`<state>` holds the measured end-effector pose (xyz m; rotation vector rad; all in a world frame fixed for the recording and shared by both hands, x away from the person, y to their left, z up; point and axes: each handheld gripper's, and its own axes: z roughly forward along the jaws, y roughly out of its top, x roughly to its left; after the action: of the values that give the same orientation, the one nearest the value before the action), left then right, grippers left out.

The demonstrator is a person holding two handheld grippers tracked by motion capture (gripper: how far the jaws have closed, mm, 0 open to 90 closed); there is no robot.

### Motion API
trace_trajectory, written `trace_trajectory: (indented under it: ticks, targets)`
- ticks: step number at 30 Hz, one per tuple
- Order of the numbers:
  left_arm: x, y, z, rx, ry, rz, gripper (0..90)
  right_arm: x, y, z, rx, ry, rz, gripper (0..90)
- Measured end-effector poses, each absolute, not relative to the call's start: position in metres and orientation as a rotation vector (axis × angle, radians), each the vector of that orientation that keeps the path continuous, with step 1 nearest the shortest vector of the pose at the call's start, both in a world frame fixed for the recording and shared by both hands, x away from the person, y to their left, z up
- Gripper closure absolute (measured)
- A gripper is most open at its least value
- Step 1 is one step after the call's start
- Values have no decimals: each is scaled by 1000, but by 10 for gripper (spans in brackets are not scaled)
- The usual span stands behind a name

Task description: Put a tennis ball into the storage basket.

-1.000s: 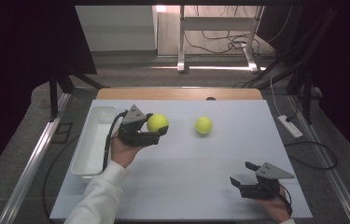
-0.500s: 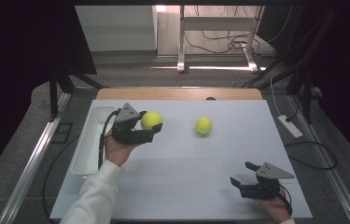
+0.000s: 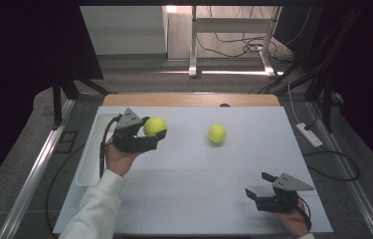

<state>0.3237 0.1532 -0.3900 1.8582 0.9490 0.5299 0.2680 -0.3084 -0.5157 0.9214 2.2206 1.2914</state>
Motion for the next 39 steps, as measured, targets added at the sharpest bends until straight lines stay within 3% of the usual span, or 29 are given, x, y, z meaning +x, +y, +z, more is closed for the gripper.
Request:
trace_trajectory:
  ticks: [39]
  targets:
    - [330,194,-394,1825,1076,600,266,268,-309,-516,924,2209,1281,146]
